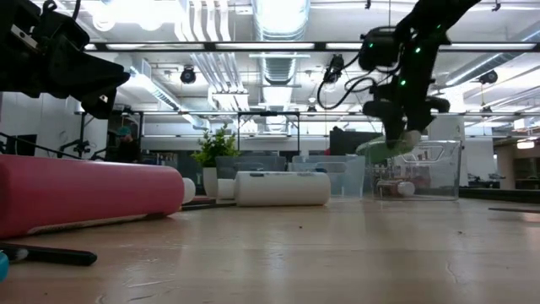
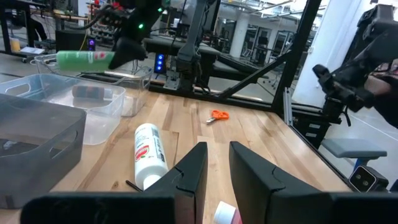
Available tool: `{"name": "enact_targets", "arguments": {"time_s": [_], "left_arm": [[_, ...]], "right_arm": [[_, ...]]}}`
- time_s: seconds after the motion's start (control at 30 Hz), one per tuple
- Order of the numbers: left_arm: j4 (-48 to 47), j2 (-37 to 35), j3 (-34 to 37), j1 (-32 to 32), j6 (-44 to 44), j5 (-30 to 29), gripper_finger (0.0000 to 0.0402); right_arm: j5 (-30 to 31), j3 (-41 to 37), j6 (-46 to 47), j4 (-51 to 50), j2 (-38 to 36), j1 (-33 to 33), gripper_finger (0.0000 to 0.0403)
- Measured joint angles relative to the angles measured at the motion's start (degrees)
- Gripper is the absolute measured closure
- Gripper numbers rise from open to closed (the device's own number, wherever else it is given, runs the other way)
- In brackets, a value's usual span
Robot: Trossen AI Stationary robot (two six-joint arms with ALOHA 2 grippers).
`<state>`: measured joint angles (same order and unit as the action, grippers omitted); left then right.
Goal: Pick & Place Paint Supplies
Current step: Put the green paint bottle into the transparent bin
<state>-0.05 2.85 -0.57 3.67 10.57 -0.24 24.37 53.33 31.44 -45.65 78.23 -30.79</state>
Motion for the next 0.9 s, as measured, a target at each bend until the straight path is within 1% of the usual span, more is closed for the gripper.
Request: {"name": "enact_targets", "arguments": {"time_s": [0.23, 0.43, 0.6, 0.77, 0.9], "left_arm": [[0.0, 0.0, 0.0, 0.0, 0.0, 0.0, 0.0324], [0.0, 0.0, 0.0, 0.0, 0.0, 0.0, 0.0324], [0.0, 0.0, 0.0, 0.0, 0.0, 0.0, 0.0325], [0.0, 0.0, 0.0, 0.0, 0.0, 0.0, 0.0325], [0.0, 0.0, 0.0, 0.0, 0.0, 0.0, 0.0325]], "right_arm": [[-1.0, 0.0, -1.3, 2.2, 6.3, -2.8, 0.0182], [-3.5, 0.1, -2.3, 2.9, 10.3, -4.9, 0.0182], [-3.7, 0.1, -3.2, 3.7, 12.7, -5.8, 0.0182], [-7.6, 0.1, -4.9, 4.7, 14.1, -6.7, 0.0182], [-8.1, 0.1, -5.3, 4.9, 14.9, -6.8, 0.0182]]}}
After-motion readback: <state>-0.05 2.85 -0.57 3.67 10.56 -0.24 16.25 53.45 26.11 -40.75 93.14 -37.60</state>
